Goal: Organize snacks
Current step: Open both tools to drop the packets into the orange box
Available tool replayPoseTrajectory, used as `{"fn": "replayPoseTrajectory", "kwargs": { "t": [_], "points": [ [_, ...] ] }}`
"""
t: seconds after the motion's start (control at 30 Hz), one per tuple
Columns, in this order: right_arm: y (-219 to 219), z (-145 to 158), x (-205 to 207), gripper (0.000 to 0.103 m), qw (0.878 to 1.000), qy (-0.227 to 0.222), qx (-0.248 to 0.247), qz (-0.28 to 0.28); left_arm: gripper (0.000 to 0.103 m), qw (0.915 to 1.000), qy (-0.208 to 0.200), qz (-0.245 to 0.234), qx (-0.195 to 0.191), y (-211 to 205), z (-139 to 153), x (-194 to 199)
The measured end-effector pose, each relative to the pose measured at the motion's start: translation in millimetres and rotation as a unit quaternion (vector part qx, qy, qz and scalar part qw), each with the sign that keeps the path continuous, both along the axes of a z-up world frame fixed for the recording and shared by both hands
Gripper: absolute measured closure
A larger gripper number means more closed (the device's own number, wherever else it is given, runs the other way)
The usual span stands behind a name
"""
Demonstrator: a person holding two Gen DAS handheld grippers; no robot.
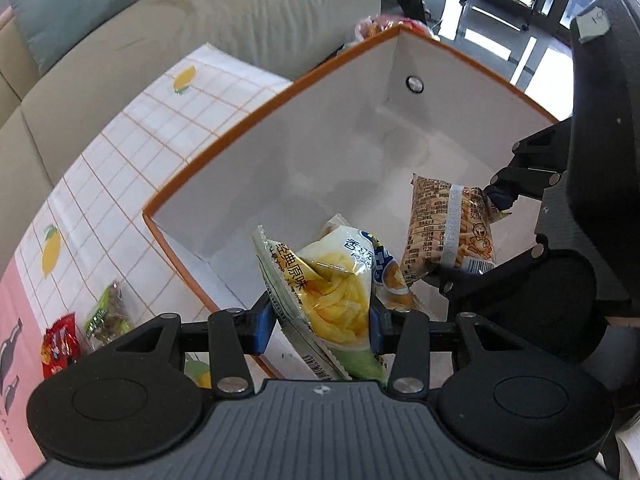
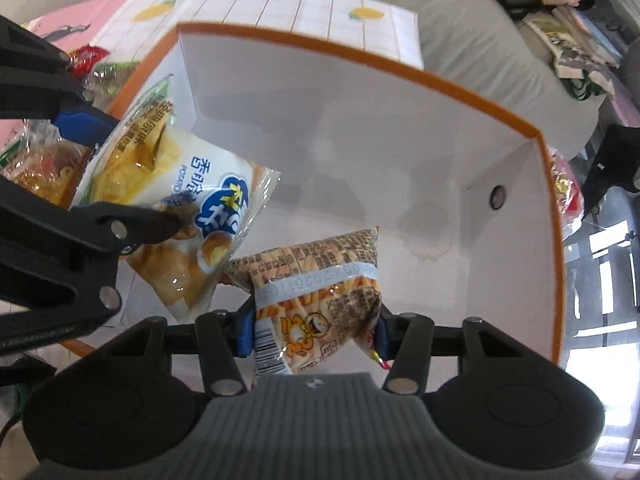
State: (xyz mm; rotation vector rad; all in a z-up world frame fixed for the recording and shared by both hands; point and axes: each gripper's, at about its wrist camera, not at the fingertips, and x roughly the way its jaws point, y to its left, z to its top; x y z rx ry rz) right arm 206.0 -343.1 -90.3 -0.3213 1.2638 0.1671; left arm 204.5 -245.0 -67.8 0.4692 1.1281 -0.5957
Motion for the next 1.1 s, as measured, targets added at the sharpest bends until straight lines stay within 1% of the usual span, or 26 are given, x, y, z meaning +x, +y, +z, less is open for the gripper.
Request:
{"fn": "replayPoseTrajectory", "kwargs": {
  "t": [0.13,0.27,0.33,0.47,0.53,0.57,0.63,0.7,0.8,0.87,1.0,1.1],
  "points": [
    [-3.1,-3.7,2.6,0.050,1.000,0.013,0.023,-0.007,0.052,0.9999,-0.004,0.003,0.012,2.9,-1.6,-0.9],
    [-4.7,-5.5,4.2,0.049,1.000,0.020,0.019,-0.003,0.047,0.9999,-0.001,0.006,0.010,0.8,3.5,-0.4],
    [-7.1,-5.0,5.1,0.048,1.000,0.023,0.017,-0.003,0.042,0.9999,-0.005,0.005,0.013,-2.0,4.2,1.2],
    [1.7,-4.8,2.7,0.046,1.000,0.024,0.009,-0.002,0.039,0.9999,-0.001,0.009,0.005,1.6,7.6,-0.2],
    [3.5,-2.9,1.5,0.040,1.000,0.022,0.008,0.001,0.036,1.0000,-0.003,0.009,0.000,3.3,10.1,-1.5],
    [5.6,-2.7,2.0,0.038,1.000,0.021,0.006,0.002,0.036,0.9999,-0.006,0.008,-0.001,3.7,11.7,-2.5],
    [7.4,1.2,0.5,0.030,1.000,0.017,-0.003,0.006,0.031,0.9999,-0.016,0.005,0.000,3.9,15.8,-4.8],
    [8.7,6.0,-1.3,0.030,1.000,0.011,-0.010,0.011,0.028,0.9996,-0.026,0.004,-0.002,5.4,20.9,-7.2],
    [8.9,15.0,-3.8,0.023,1.000,0.000,-0.017,0.007,0.028,0.9991,-0.041,0.003,-0.010,9.3,31.5,-11.2],
    [8.2,22.8,-7.2,0.023,1.000,-0.012,-0.018,0.004,0.028,0.9984,-0.053,0.003,-0.020,13.7,40.6,-15.1],
    [8.7,40.3,-17.8,0.021,0.998,-0.053,-0.025,-0.020,0.028,0.9965,-0.072,0.012,-0.042,28.9,58.0,-22.2],
    [13.8,52.0,-28.1,0.017,0.995,-0.088,-0.024,-0.043,0.028,0.9939,-0.091,0.026,-0.055,44.3,70.4,-28.5]
  ]
}}
